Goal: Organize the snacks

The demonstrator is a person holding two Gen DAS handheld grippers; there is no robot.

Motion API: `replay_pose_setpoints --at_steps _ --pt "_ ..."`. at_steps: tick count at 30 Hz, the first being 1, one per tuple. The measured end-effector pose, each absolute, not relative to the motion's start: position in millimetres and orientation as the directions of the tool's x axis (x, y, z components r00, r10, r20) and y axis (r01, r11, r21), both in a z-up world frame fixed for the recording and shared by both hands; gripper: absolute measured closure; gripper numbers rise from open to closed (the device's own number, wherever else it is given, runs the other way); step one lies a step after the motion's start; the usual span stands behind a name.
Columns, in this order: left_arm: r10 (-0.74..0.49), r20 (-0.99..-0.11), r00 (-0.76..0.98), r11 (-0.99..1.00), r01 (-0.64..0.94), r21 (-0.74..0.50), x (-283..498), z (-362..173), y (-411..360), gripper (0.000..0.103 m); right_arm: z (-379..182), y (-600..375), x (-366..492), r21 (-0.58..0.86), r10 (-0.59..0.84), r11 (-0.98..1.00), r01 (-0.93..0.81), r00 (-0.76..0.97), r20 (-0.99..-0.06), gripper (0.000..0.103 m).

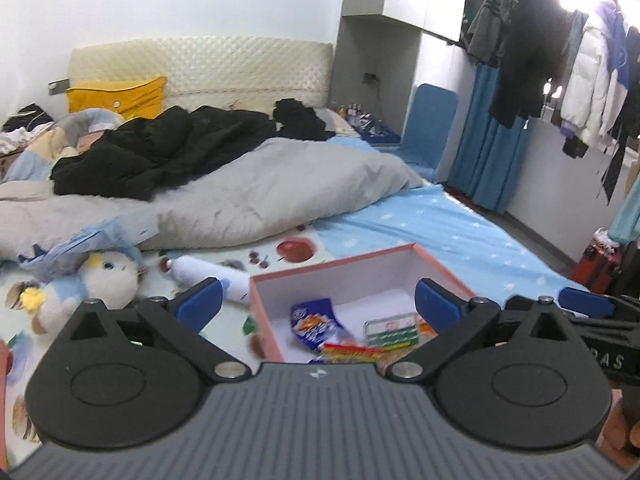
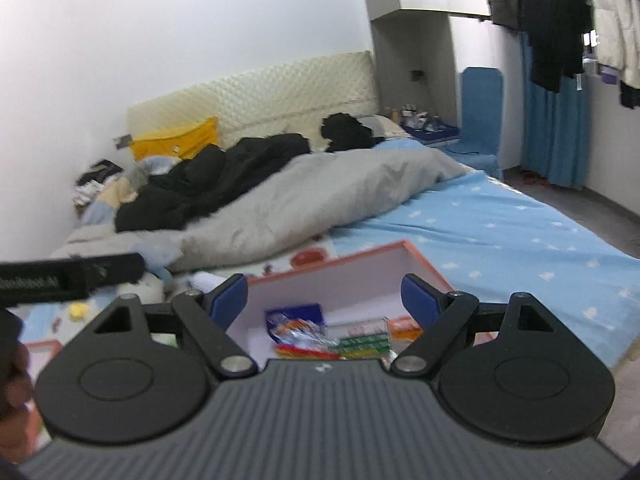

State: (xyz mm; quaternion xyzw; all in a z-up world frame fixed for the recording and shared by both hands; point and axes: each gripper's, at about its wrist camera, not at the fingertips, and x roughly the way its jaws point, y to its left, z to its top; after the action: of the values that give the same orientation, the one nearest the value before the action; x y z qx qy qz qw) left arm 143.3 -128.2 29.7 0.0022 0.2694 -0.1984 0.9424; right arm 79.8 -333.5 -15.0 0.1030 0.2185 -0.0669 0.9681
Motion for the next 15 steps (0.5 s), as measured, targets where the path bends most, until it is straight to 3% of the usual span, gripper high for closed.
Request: replay_pose_setpoints --at_steps 15 --pt "-0.299 -0.585 0.754 0.943 0.329 -0.058 95 -20 -120 0.000 -49 -300 44 0.144 -0.057 0.977 0.159 0.839 -0.541 0.018"
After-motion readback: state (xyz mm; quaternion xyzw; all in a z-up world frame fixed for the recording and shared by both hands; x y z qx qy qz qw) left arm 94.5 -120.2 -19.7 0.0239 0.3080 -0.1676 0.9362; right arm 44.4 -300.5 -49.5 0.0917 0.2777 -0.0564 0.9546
